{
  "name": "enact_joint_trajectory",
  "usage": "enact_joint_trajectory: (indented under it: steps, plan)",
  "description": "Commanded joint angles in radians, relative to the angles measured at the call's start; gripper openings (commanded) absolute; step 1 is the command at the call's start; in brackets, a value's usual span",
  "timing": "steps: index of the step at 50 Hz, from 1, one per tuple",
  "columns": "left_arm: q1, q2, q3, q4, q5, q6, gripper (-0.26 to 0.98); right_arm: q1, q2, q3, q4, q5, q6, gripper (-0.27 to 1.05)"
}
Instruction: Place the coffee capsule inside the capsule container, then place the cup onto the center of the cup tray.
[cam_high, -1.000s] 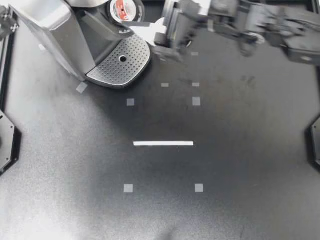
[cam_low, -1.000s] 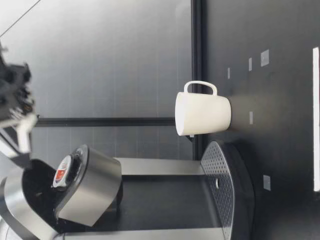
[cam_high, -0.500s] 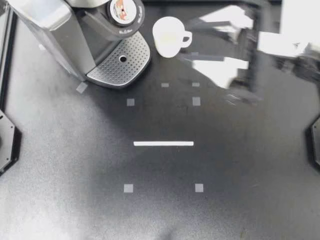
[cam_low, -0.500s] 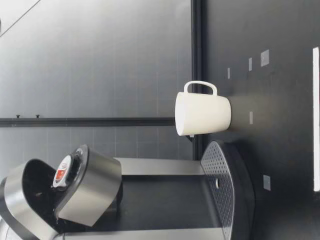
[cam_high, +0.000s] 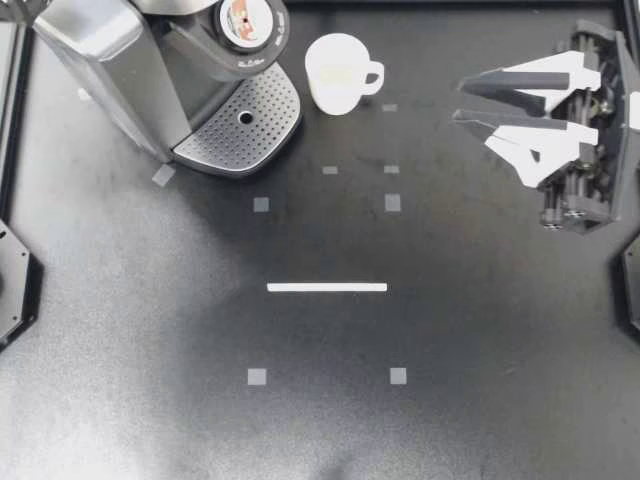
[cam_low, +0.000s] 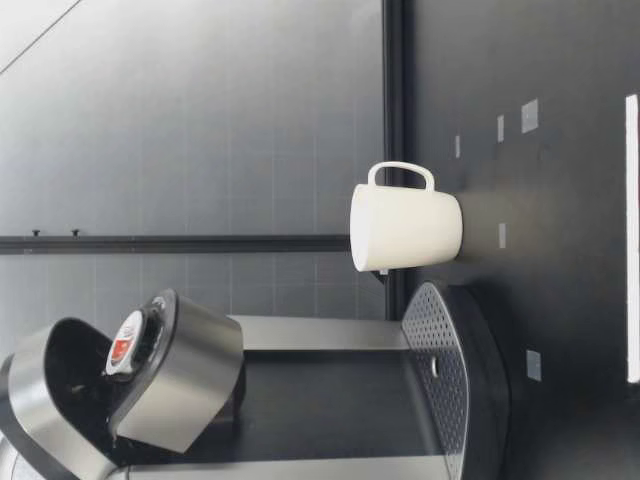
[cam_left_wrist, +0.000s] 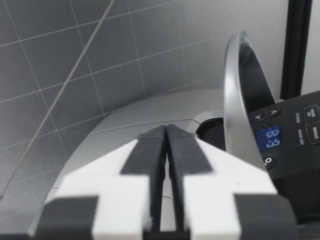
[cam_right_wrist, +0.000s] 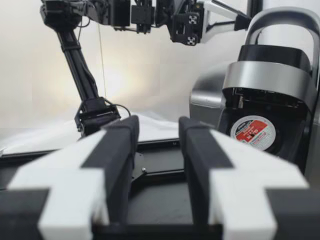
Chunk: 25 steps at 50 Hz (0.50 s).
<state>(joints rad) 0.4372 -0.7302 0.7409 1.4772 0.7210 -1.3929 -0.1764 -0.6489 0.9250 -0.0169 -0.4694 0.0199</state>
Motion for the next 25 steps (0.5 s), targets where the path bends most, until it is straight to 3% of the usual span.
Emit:
enact_joint_trajectory:
  steps: [1,25]
  plan:
    - [0.018,0.009,-0.008,0.006,-0.014,-0.006,0.11,0.005,-0.012,-0.009,0.000,-0.011,0.002,0.42]
    - [0.103,0.043,0.005,0.006,-0.181,-0.061,0.11,0.005,-0.020,-0.006,0.000,-0.020,0.002,0.42]
